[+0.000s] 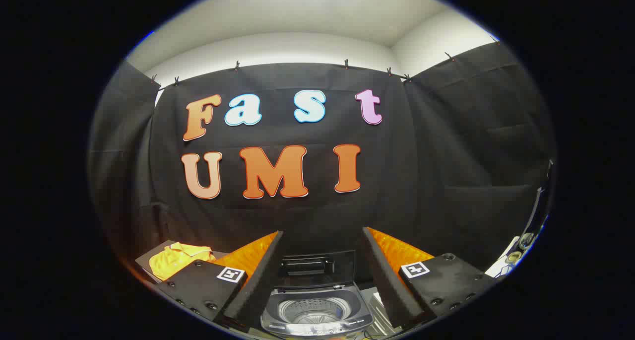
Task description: Put the clothes into the washing machine and then close the washing machine lid.
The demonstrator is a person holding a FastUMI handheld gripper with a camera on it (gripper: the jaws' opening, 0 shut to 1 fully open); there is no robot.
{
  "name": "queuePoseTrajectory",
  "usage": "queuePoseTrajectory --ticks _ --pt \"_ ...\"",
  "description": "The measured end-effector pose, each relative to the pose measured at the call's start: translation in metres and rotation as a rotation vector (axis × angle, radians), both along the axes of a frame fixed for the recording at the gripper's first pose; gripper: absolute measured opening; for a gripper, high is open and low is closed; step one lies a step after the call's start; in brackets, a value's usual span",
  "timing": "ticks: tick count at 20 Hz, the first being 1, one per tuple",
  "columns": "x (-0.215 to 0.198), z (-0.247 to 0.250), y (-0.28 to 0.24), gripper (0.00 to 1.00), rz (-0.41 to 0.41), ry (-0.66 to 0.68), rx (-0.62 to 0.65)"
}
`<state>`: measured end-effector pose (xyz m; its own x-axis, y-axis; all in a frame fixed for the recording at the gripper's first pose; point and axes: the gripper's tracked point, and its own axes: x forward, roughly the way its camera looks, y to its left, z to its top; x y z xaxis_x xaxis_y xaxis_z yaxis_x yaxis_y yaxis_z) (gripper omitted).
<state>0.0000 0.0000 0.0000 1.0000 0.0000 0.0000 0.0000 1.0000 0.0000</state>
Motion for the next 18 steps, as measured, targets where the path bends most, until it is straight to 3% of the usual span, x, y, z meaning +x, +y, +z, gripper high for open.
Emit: queuePoseTrajectory --ticks 11,18 --pt "-0.030 -0.001 -0.037 0.99 -0.042 0.003 -0.045" --pt "-0.028 -0.009 -0.026 0.99 -0.026 0.025 -0.017"
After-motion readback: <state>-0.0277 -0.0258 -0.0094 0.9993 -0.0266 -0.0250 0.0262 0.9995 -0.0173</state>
